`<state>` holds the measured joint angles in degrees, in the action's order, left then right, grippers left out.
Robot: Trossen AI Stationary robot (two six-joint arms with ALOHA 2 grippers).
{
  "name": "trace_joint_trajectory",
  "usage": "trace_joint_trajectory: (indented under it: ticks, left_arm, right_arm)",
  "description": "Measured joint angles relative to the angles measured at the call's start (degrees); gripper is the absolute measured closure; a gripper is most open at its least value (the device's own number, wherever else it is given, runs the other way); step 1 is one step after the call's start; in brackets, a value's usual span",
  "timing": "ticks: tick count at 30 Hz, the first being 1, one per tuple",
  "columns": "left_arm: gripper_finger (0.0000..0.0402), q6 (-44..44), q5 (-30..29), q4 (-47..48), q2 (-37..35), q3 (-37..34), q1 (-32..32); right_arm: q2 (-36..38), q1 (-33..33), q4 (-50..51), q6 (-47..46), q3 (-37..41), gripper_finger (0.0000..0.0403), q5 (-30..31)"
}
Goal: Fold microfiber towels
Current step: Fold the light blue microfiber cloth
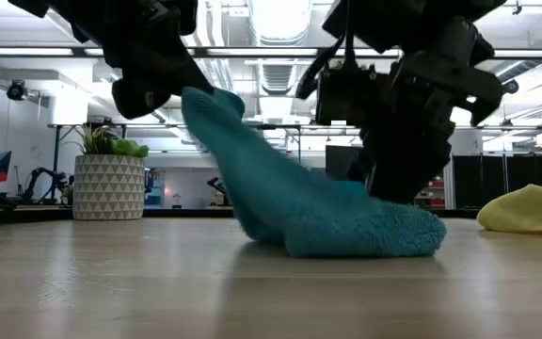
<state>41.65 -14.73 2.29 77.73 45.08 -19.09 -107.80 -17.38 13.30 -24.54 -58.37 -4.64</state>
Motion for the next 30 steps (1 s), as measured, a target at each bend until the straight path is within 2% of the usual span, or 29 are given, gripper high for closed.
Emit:
trace_joint_trajectory:
  ticks: [4,8,13,18,24,26,30]
  left_arm:
    - [0.0402,0.07,2.65,-2.41,2.12,0.00,-0.02]
    - [0.0402,0.51,5.11,-4.35,3.54,-0.04,-0.02]
    - [0.0402,3.00,6.04,-4.83,1.84,0.60,-0.23]
    - [0.0402,2.99,5.59,-4.41,-4.21,0.73,-0.57]
    - [0.0402,3.86,3.61,-4.46,-11.23,0.92,-1.02]
    - [0.0402,6.93,5.29,-4.45,-13.50,0.93,-1.94]
    - [0.0402,16.67,16.55,-4.68,-15.45,0.64,-5.64]
  right_arm:
    - [-2.26,-0.23,-0.68,-2.30,-0.88,0.0394,-0.24]
    - [-0.24,-0.43,1.14,-1.01,-2.67,0.0394,2.22]
    - [9.39,-1.36,6.75,-0.95,-5.74,0.0394,12.71]
    - [19.70,-6.14,14.65,-1.85,-6.84,0.0394,27.97]
    - [30.40,-11.97,14.95,-6.03,-6.18,0.0394,36.01]
    - [32.18,-14.39,15.17,-7.92,-6.11,0.0394,35.53]
    - [34.02,-19.99,14.38,-13.11,-6.35,0.0394,27.36]
